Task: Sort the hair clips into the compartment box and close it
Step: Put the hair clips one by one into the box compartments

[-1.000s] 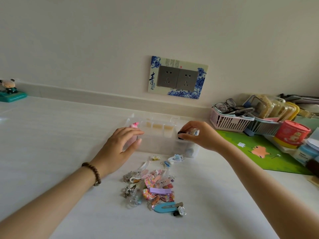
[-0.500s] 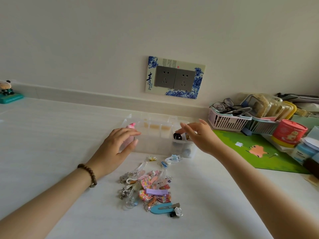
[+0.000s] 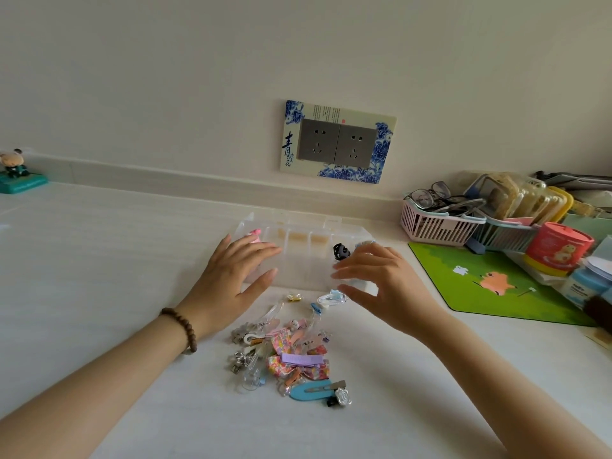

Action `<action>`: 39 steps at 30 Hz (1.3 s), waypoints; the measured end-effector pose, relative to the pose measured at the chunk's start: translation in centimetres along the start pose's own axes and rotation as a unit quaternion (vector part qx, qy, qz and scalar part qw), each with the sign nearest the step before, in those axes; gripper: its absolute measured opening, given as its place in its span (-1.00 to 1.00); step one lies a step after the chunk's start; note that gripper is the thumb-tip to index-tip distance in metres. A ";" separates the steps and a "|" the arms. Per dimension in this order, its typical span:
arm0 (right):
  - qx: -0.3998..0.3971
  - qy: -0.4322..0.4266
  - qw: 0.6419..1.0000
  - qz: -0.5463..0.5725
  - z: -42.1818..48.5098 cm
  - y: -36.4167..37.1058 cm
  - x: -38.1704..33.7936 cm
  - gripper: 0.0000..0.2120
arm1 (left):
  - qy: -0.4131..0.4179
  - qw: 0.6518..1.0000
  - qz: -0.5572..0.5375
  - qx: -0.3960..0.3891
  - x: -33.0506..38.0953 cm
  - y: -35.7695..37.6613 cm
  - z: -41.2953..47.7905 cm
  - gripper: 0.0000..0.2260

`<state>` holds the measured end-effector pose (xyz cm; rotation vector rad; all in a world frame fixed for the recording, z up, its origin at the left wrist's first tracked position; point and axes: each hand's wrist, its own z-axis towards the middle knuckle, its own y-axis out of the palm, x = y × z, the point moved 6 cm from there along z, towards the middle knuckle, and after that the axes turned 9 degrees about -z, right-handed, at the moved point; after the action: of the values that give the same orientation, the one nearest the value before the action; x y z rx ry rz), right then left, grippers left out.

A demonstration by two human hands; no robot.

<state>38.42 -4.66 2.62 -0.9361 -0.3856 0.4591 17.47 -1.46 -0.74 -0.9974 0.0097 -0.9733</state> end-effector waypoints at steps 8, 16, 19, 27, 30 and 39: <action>-0.152 0.022 0.986 0.059 -1.1 4.0 -0.5 -0.67 | 0.000 1.000 -0.016 0.009 0.4 -0.1 0.0 -0.56; -0.067 0.078 0.967 0.235 -0.7 2.1 -0.6 -0.65 | -0.002 0.999 -0.048 0.025 0.7 -0.5 -0.2 -0.59; 0.002 0.142 0.893 0.426 1.1 0.7 0.2 -0.69 | -0.005 0.998 -0.056 0.029 0.7 -0.7 -0.4 -0.61; -0.069 0.235 0.897 0.367 6.3 2.6 2.4 -0.75 | -0.008 0.999 -0.047 0.012 0.7 -0.7 -0.4 -0.65; -0.106 0.216 0.906 0.348 6.5 3.5 2.3 -0.75 | -0.004 0.999 -0.042 0.010 0.6 -0.7 -0.4 -0.66; -0.076 0.159 0.967 0.185 5.6 2.8 1.9 -0.77 | 0.004 0.999 -0.039 0.015 0.4 -0.7 -0.3 -0.65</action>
<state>36.58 1.54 3.55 -1.2177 0.0504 0.6127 17.08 -2.12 -0.24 -0.9725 -0.0381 -1.0459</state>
